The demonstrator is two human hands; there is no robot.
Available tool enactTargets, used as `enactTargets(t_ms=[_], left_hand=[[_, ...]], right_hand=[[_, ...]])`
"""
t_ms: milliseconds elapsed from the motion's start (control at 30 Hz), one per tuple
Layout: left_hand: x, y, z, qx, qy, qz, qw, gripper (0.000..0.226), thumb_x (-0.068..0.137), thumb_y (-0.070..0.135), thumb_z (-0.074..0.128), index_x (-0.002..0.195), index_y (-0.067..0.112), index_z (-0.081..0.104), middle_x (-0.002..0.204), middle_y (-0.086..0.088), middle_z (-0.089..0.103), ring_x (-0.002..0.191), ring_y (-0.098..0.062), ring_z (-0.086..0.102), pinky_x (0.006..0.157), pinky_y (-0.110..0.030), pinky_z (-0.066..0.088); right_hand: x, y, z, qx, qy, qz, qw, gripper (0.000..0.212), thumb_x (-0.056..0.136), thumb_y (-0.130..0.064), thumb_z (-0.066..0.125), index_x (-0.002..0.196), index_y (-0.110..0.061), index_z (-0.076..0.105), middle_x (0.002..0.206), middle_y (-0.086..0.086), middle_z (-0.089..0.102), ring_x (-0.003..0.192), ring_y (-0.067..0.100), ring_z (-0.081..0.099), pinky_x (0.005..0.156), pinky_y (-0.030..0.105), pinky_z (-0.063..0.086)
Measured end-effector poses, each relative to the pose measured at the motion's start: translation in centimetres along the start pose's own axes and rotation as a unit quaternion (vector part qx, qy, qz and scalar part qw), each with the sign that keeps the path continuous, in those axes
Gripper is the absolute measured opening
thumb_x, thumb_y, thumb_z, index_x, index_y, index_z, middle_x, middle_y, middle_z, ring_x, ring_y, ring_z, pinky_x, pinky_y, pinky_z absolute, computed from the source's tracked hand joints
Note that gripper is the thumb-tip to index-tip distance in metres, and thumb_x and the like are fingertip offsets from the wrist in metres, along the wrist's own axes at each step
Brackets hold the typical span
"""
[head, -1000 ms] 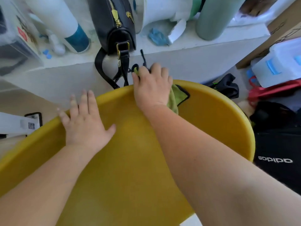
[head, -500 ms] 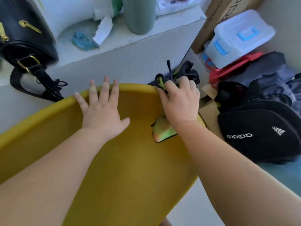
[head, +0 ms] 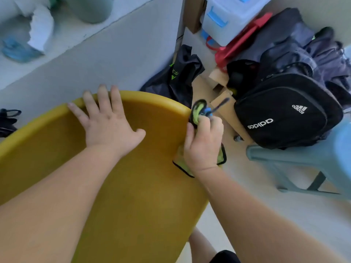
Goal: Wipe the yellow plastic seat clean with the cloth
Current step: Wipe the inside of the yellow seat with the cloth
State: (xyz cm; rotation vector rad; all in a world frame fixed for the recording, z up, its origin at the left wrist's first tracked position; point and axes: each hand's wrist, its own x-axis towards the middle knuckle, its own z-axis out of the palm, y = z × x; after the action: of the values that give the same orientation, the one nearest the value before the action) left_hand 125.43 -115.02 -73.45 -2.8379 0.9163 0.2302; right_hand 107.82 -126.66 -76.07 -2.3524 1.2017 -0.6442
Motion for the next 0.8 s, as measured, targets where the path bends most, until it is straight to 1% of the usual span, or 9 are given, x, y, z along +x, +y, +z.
enactTargets(t_ms=[100, 167, 267, 367, 467, 533, 633, 700, 800], left_hand=[[-0.1, -0.1, -0.4, 0.006, -0.017, -0.001, 1.000, 0.121, 0.059, 0.072, 0.062, 0.151, 0.020, 0.002, 0.159, -0.010, 0.011, 0.144, -0.045, 0.008, 0.111, -0.073, 0.003], [0.0, -0.4, -0.7, 0.012, -0.031, 0.004, 0.999, 0.123, 0.060, 0.071, 0.064, 0.152, 0.021, 0.000, 0.160, -0.009, 0.008, 0.145, -0.044, 0.006, 0.112, -0.072, 0.003], [0.0, -0.4, -1.1, 0.022, -0.043, 0.007, 0.999, 0.125, 0.061, 0.071, 0.064, 0.153, 0.022, -0.005, 0.162, -0.009, 0.002, 0.147, -0.043, 0.002, 0.113, -0.071, 0.002], [0.1, -0.3, -1.3, 0.025, -0.050, 0.008, 0.998, 0.125, 0.063, 0.071, 0.061, 0.153, 0.021, -0.009, 0.163, -0.008, -0.002, 0.148, -0.043, -0.003, 0.113, -0.071, 0.002], [0.2, -0.3, -1.2, 0.022, -0.049, 0.010, 0.998, 0.124, 0.063, 0.072, 0.059, 0.152, 0.022, -0.012, 0.163, -0.007, -0.005, 0.148, -0.042, -0.006, 0.113, -0.071, 0.002], [0.2, -0.5, -1.0, 0.023, -0.046, 0.012, 0.999, 0.124, 0.063, 0.072, 0.059, 0.152, 0.022, -0.013, 0.164, -0.006, -0.006, 0.148, -0.042, -0.007, 0.113, -0.071, 0.003], [0.2, -0.8, -1.1, 0.022, -0.039, 0.018, 0.999, 0.123, 0.065, 0.071, 0.060, 0.153, 0.023, -0.012, 0.164, -0.006, -0.006, 0.149, -0.040, -0.007, 0.114, -0.070, 0.002], [0.2, -0.8, -1.1, 0.025, -0.039, 0.020, 0.999, 0.123, 0.066, 0.070, 0.061, 0.153, 0.022, -0.012, 0.164, -0.006, -0.006, 0.149, -0.040, -0.007, 0.114, -0.070, 0.002], [0.1, -0.7, -0.9, 0.039, -0.036, 0.016, 0.998, 0.124, 0.065, 0.068, 0.064, 0.153, 0.021, -0.011, 0.164, -0.008, -0.003, 0.149, -0.041, -0.005, 0.114, -0.070, 0.003]], right_hand=[[4.2, -5.6, 2.2, -0.016, 0.016, -0.074, 0.997, 0.022, 0.093, -0.029, 0.058, 0.096, -0.008, 0.065, 0.092, 0.014, 0.054, 0.078, 0.032, 0.047, 0.066, 0.042, 0.039], [5.6, -7.0, 3.0, -0.021, 0.025, -0.079, 0.996, 0.019, 0.092, -0.030, 0.062, 0.092, -0.011, 0.067, 0.089, 0.012, 0.053, 0.076, 0.031, 0.046, 0.062, 0.041, 0.037], [4.7, -5.2, 2.6, -0.017, 0.036, -0.109, 0.993, 0.016, 0.093, -0.027, 0.064, 0.089, -0.013, 0.069, 0.089, 0.014, 0.056, 0.075, 0.032, 0.047, 0.061, 0.041, 0.037], [2.5, -1.6, 1.4, -0.042, 0.042, -0.140, 0.988, 0.006, 0.090, -0.020, 0.069, 0.095, -0.016, 0.070, 0.092, 0.015, 0.059, 0.076, 0.033, 0.050, 0.062, 0.042, 0.041], [0.0, 2.5, 0.5, -0.061, 0.038, -0.118, 0.990, 0.019, 0.086, -0.014, 0.070, 0.102, -0.021, 0.063, 0.098, 0.016, 0.060, 0.078, 0.033, 0.051, 0.066, 0.042, 0.044], [-2.2, 5.1, 0.0, -0.054, 0.026, -0.083, 0.995, 0.022, 0.086, -0.017, 0.067, 0.105, -0.024, 0.058, 0.102, 0.018, 0.059, 0.084, 0.035, 0.052, 0.072, 0.044, 0.046], [-5.5, 6.9, -0.6, 0.003, 0.008, 0.044, 0.999, 0.019, 0.091, -0.025, 0.058, 0.109, -0.021, 0.053, 0.108, 0.016, 0.053, 0.097, 0.034, 0.051, 0.081, 0.048, 0.047], [-6.1, 6.0, -0.4, 0.012, 0.010, 0.096, 0.995, 0.019, 0.093, -0.027, 0.054, 0.110, -0.018, 0.049, 0.107, 0.016, 0.051, 0.096, 0.033, 0.051, 0.080, 0.049, 0.049], [-3.6, 3.2, 0.1, -0.013, 0.014, 0.032, 0.999, 0.018, 0.094, -0.029, 0.056, 0.105, -0.017, 0.048, 0.098, 0.016, 0.052, 0.085, 0.035, 0.050, 0.074, 0.046, 0.045]])
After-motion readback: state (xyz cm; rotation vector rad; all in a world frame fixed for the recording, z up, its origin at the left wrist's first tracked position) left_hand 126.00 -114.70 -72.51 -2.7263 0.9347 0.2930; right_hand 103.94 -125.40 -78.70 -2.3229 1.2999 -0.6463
